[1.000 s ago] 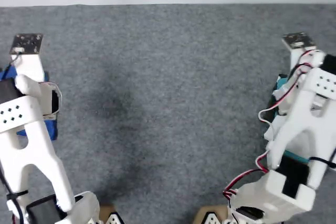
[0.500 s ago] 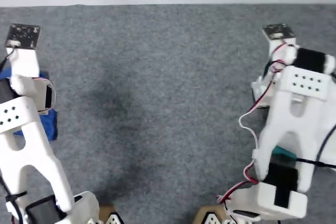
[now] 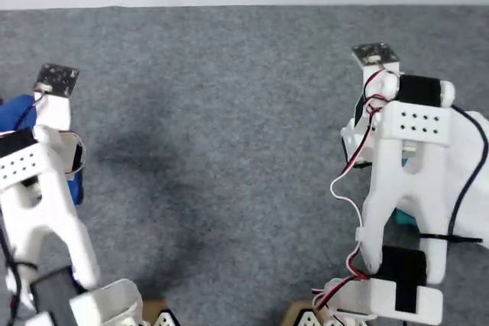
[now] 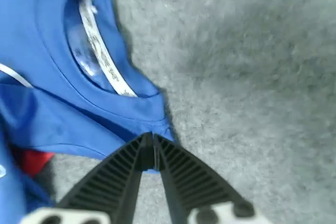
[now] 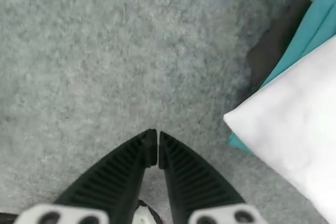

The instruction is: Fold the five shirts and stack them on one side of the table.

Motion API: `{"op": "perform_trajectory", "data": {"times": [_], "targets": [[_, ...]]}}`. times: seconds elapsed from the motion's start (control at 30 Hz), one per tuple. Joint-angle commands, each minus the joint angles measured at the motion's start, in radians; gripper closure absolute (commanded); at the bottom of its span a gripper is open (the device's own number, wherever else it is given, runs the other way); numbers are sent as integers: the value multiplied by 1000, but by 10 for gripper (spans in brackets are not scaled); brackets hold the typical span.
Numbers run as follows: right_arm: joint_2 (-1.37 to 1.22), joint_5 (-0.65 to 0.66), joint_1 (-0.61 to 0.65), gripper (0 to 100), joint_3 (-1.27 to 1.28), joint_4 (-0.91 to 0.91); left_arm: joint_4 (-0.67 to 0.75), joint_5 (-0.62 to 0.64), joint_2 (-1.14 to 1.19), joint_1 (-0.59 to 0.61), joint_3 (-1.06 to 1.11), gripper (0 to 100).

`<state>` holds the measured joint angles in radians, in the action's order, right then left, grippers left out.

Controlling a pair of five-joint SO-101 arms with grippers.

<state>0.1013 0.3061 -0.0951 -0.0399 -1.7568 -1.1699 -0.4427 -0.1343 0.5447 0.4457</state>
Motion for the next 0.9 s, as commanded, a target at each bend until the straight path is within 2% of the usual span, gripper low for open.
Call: {"op": "perform_trajectory", "data": {"times": [0.0,0.13,0.3,0.53,0.63,0.7,0.8,0.87], "targets": [[67,23,4,989,-5,-41,28,-18,153,43,-96,994],[85,23,4,989,-5,-41,-26,-48,347,69,-248,982],[108,25,4,989,-3,-41,-127,-55,562,66,-438,864],[122,26,4,989,-3,-41,-275,-60,769,64,-696,857],[122,26,4,989,-3,-41,-293,-60,861,69,-769,844],[122,26,4,989,-3,-41,-292,-58,918,74,-805,867],[124,26,4,989,-3,-41,-308,-60,959,77,-862,991],[124,26,4,989,-3,-41,-359,-58,959,74,-914,994]]}}
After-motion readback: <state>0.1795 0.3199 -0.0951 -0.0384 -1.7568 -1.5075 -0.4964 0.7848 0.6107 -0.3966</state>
